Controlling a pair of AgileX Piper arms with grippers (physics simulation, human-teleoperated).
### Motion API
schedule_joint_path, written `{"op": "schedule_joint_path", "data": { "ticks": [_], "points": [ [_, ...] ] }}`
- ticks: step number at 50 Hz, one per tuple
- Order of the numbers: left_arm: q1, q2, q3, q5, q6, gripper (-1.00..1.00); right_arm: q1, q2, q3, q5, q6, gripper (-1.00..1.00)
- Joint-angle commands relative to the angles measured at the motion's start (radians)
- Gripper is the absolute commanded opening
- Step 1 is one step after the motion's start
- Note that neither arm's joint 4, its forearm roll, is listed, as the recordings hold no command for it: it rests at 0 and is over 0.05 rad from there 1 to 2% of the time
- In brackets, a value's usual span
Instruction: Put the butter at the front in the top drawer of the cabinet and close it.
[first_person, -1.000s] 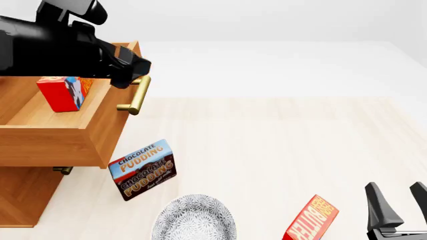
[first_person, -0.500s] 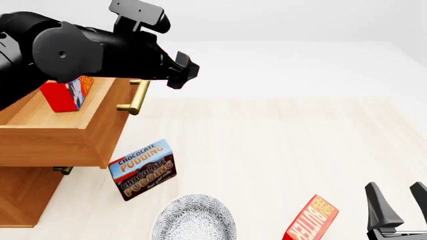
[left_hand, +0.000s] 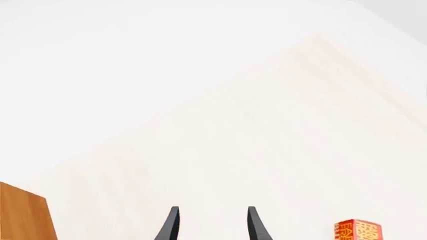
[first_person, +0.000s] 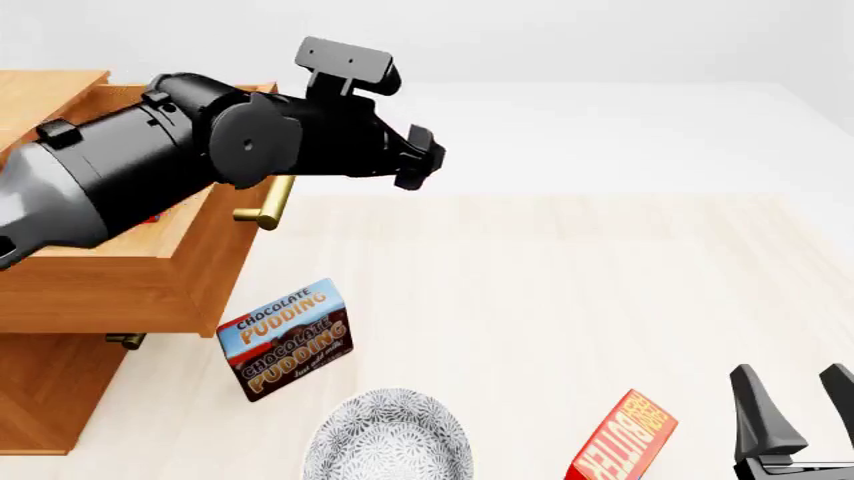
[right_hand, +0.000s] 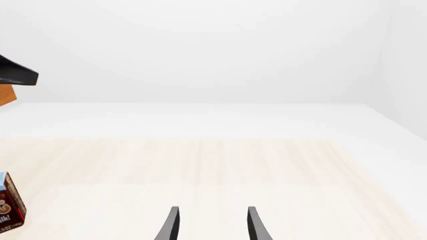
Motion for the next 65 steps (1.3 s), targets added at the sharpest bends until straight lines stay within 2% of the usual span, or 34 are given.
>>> {"op": "schedule_joint_path", "data": {
  "ticks": [1,13,35,65],
  "points": [
    [0.005,0.073,0.008,-0.069,-0.036,1.0,0.0,0.0,0.001,-0.001,0.001,1.0],
    [-0.003,0.142,0.001,-0.115,-0.063,1.0,0.0,0.0,0.001,-0.001,0.001,1.0],
    [0.035,0.239,0.023,-0.194,-0.107,1.0,0.0,0.0,0.001,-0.001,0.0,1.0],
    [0.125,0.266,0.071,-0.228,-0.109,1.0,0.0,0.0,0.001,-0.001,0.001,1.0]
  ]
}}
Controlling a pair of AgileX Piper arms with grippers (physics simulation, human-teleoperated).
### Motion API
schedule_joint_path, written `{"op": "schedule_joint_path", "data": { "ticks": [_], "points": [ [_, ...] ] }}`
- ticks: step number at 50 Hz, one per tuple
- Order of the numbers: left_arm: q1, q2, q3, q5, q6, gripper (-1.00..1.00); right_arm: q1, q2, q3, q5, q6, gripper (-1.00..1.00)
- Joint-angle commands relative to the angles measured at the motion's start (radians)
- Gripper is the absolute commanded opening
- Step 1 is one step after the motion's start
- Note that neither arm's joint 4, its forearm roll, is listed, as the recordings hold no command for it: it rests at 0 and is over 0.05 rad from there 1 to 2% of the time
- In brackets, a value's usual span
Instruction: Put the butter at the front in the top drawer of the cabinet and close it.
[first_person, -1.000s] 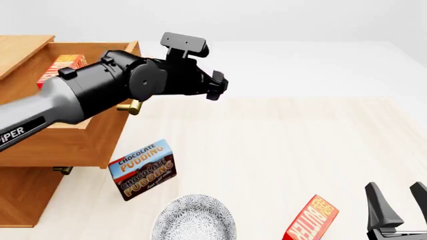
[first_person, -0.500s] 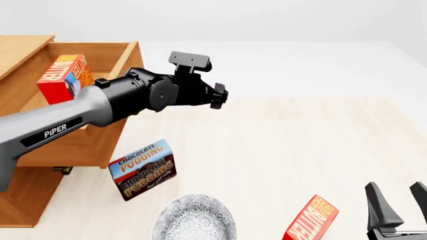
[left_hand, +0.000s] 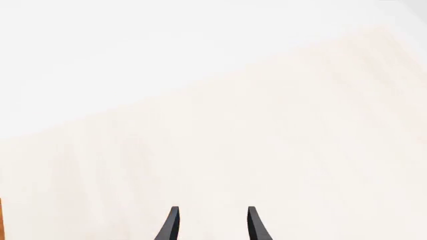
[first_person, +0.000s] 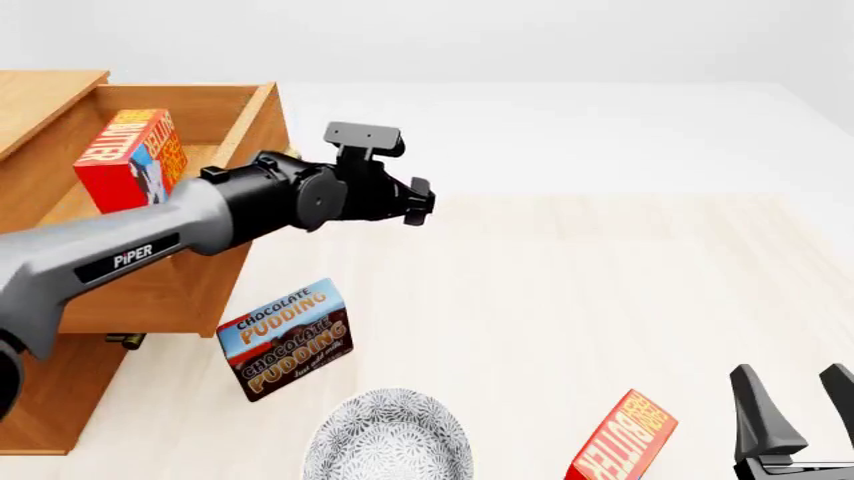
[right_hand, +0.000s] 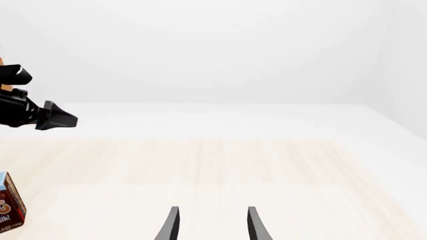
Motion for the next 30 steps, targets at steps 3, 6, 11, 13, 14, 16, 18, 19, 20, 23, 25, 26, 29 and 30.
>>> {"op": "schedule_joint_path", "data": {
  "ticks": [3,6,11,13,14,16,18,19,20,23,25,26,29,30],
  "points": [
    [0.038,0.007,0.026,-0.016,0.002,1.0,0.0,0.0,0.001,-0.001,0.001,1.0],
    [0.049,0.004,0.042,-0.026,0.0,1.0,0.0,0.0,0.001,-0.001,0.001,1.0],
    [0.061,-0.009,0.059,-0.029,0.003,1.0,0.0,0.0,0.001,-0.001,0.001,1.0],
    [0.061,-0.011,0.064,-0.033,-0.001,1.0,0.0,0.0,0.001,-0.001,0.001,1.0],
    [0.068,-0.01,0.065,-0.032,0.002,1.0,0.0,0.0,0.001,-0.001,0.001,1.0],
    [0.073,-0.018,0.077,-0.036,0.0,1.0,0.0,0.0,0.001,-0.001,0.0,1.0],
    [0.074,-0.022,0.079,-0.034,0.001,1.0,0.0,0.0,0.001,-0.001,0.001,1.0],
    [0.074,-0.022,0.079,-0.031,0.002,1.0,0.0,0.0,0.001,-0.001,0.001,1.0],
    [0.078,-0.025,0.079,-0.029,0.005,1.0,0.0,0.0,0.001,-0.001,0.001,1.0],
    [0.081,-0.026,0.078,-0.028,0.005,1.0,0.0,0.0,0.001,-0.001,0.001,1.0],
    [0.085,-0.029,0.082,-0.029,0.007,1.0,0.0,0.0,0.001,-0.001,0.001,1.0],
    [0.088,-0.03,0.084,-0.027,0.01,1.0,0.0,0.0,0.001,-0.001,0.001,1.0],
    [0.087,-0.031,0.086,-0.029,0.008,1.0,0.0,0.0,0.001,-0.001,0.001,1.0],
    [0.093,-0.027,0.086,-0.033,0.003,1.0,0.0,0.0,0.001,-0.001,0.001,1.0]
  ]
}}
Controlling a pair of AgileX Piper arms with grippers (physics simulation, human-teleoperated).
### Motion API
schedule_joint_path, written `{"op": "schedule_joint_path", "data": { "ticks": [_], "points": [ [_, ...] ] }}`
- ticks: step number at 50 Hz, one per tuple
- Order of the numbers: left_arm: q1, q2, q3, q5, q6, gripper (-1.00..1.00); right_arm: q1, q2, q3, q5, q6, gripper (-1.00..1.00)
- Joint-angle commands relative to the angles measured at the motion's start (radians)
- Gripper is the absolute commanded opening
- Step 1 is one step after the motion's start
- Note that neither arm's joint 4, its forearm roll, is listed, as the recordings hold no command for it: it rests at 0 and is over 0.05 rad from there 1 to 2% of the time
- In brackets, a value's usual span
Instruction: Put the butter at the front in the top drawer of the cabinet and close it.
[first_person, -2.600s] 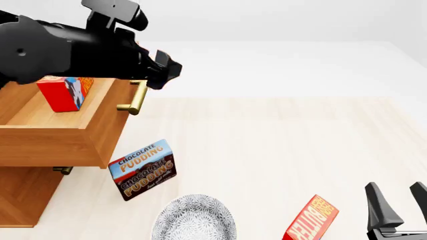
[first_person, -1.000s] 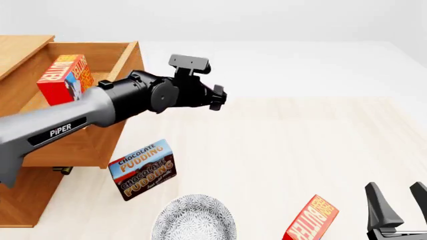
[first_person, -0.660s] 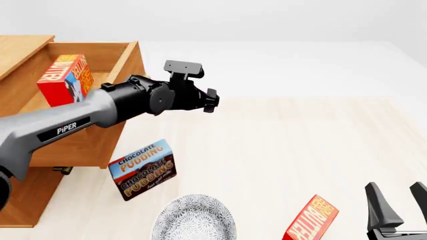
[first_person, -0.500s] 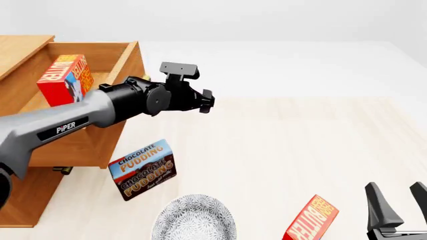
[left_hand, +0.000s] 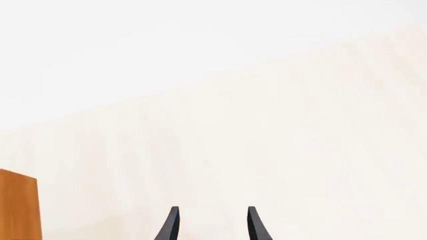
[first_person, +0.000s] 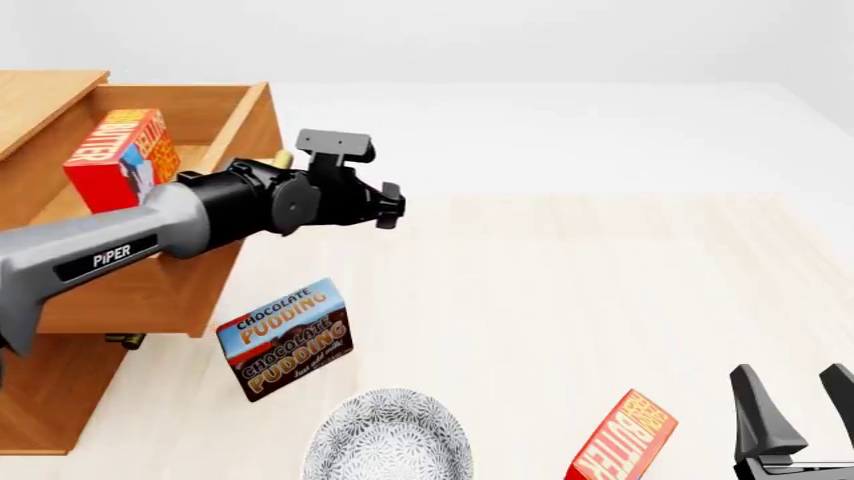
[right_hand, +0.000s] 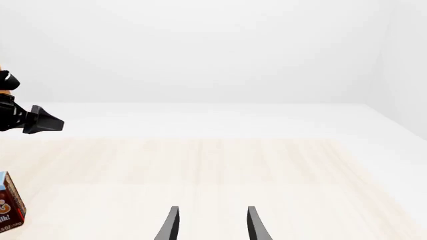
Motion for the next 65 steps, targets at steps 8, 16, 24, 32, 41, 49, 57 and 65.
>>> {"op": "schedule_joint_path", "data": {
  "ticks": [8,16,24,32,41,49,57,65],
  "points": [
    [0.046,-0.013,0.027,-0.004,0.002,1.0,0.0,0.0,0.001,-0.001,0.0,1.0],
    [0.064,-0.013,0.039,-0.006,0.007,1.0,0.0,0.0,0.001,-0.001,0.001,1.0],
    [0.09,-0.032,0.065,-0.016,0.007,1.0,0.0,0.0,0.001,-0.001,0.001,1.0],
    [0.126,-0.049,0.087,-0.023,0.013,1.0,0.0,0.0,0.001,-0.001,0.001,1.0],
    [0.171,-0.075,0.126,-0.043,0.025,1.0,0.0,0.0,0.001,-0.001,0.001,1.0],
    [0.195,-0.09,0.15,-0.051,0.023,1.0,0.0,0.0,0.001,-0.001,0.001,1.0],
    [0.222,-0.097,0.169,-0.061,0.031,1.0,0.0,0.0,0.001,-0.001,0.001,1.0],
    [0.258,-0.116,0.201,-0.085,0.033,1.0,0.0,0.0,0.001,-0.001,0.0,1.0]
  ]
}}
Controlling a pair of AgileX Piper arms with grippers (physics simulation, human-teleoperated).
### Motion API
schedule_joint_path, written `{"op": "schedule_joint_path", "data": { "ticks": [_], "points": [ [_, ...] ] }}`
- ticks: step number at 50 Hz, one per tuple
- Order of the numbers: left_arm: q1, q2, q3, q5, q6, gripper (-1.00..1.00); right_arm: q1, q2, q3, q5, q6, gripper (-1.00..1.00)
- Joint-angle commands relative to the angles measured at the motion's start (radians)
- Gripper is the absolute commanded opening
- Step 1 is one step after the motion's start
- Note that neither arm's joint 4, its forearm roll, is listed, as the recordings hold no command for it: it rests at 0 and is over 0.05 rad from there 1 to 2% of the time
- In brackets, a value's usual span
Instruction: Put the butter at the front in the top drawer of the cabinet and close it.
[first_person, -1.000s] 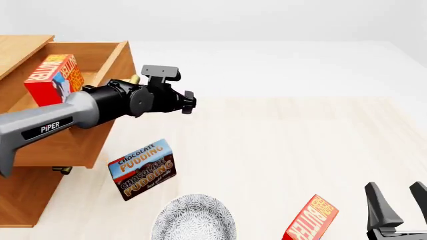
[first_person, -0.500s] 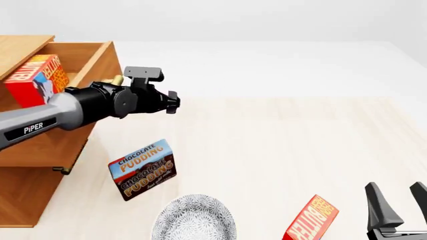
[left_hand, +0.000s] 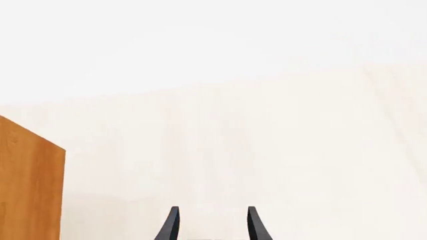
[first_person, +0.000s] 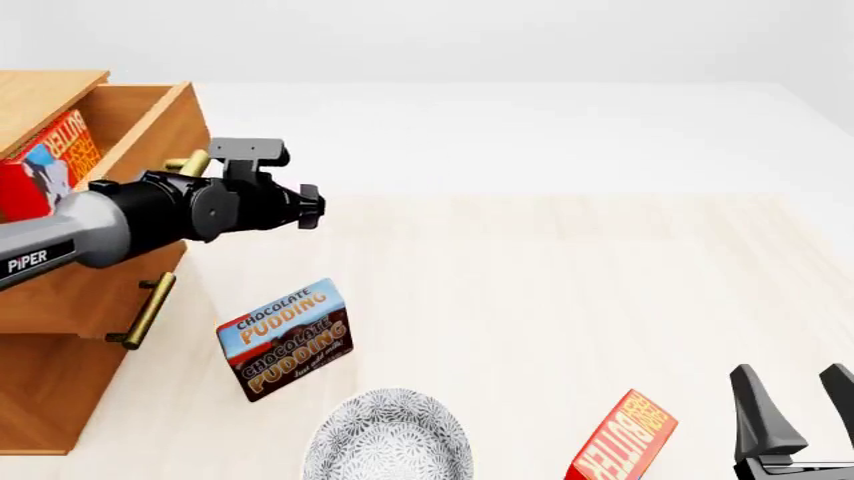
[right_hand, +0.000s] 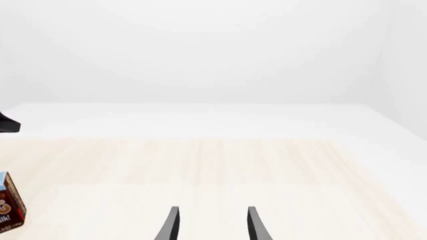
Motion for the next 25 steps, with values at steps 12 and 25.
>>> {"op": "schedule_joint_path", "data": {
  "ticks": [12,25],
  "points": [
    [0.092,-0.051,0.088,-0.056,0.014,1.0,0.0,0.0,0.001,-0.001,0.001,1.0],
    [0.139,-0.096,0.114,-0.059,0.033,1.0,0.0,0.0,0.001,-0.001,0.001,1.0]
  ]
}}
